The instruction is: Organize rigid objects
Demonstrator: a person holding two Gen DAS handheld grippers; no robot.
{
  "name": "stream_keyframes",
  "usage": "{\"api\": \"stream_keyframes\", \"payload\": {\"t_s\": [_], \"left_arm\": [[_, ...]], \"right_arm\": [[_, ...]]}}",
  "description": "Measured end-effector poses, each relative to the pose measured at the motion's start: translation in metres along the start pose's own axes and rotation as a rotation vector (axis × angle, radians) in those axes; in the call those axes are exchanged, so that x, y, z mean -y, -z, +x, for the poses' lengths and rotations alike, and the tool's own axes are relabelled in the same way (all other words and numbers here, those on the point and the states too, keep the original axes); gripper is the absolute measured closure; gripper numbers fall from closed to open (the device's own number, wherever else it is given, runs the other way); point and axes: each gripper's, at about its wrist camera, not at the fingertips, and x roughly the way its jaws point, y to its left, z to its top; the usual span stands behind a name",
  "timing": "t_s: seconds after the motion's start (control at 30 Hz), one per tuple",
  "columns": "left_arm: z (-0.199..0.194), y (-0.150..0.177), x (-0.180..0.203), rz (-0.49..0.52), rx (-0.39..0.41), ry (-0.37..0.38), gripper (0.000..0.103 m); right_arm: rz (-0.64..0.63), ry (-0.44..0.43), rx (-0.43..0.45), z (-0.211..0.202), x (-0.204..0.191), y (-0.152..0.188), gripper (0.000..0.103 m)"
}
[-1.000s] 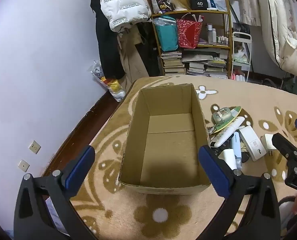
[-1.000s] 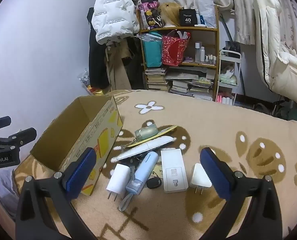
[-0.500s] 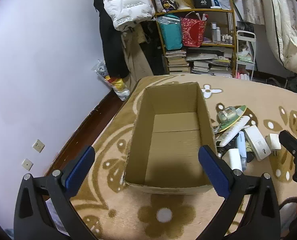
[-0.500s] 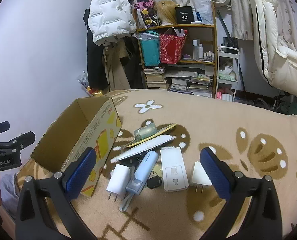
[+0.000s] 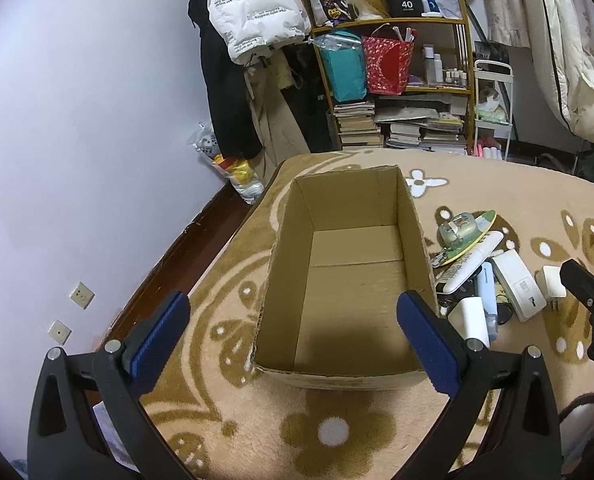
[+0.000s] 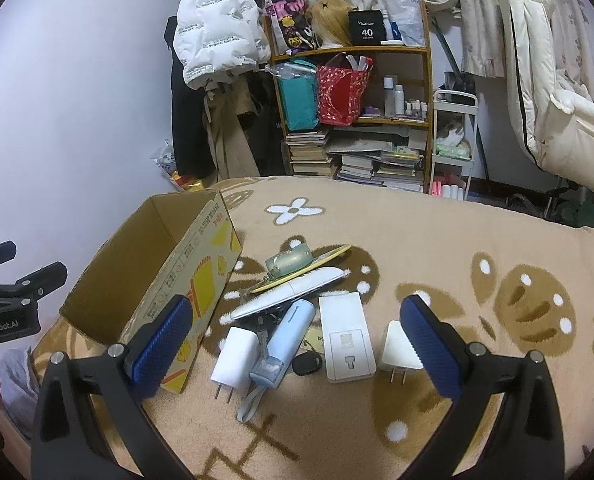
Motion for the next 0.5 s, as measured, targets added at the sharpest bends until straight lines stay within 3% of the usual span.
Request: {"api": "stream_keyframes", "payload": {"t_s": [0.5], "left_arm": [[0.0025, -0.0015, 0.0001, 0.013, -0.009, 0.003, 0.001]], "right_arm": [[0.001, -0.004, -0.004, 0.0011, 0.0014, 0.0002, 0.0]]}}
